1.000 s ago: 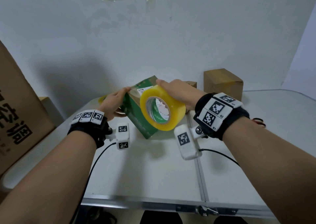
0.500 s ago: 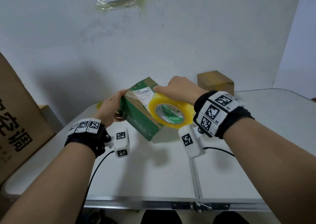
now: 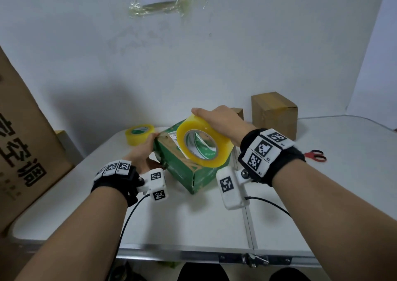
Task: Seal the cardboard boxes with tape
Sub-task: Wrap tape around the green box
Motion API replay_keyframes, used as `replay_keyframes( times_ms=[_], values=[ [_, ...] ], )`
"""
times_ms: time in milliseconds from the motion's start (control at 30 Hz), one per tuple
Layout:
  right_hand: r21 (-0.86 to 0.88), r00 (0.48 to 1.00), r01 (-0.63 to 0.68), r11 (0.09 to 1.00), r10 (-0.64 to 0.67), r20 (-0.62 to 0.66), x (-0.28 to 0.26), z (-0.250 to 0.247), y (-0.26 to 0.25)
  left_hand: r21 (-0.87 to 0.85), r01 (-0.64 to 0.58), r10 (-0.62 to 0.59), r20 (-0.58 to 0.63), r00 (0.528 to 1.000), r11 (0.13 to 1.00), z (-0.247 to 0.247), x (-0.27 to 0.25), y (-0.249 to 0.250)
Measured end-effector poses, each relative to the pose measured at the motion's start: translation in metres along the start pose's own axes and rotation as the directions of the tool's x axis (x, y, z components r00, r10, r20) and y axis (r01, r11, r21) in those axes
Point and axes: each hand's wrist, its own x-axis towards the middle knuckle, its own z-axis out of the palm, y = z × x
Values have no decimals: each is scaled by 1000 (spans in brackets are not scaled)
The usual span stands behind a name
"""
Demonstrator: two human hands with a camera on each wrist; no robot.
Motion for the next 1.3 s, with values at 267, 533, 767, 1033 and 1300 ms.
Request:
replay_keyframes(
  times_ms=[267,533,767,1033,1300],
  values=[
    [-15,1000,11,1000,-11,-16,-4,0,-2,164,-146,154,-32,988,976,13,5,17],
    [-80,1000,31,996,-31,-2,-2,1,-1,162,-213,201,87,976,964,10,7,14],
    [-53,1000,15,998,-16,-18,1,2,-1,351,-216,195,95,976,911,13,7,18],
    [51,999,20,998,-21,24,7,3,1,338,-206,201,48,978,918,17,9,17],
    [129,996,44,991,-53,67,27,11,-12,282,-186,220,-93,971,941,21,24,0]
  ],
)
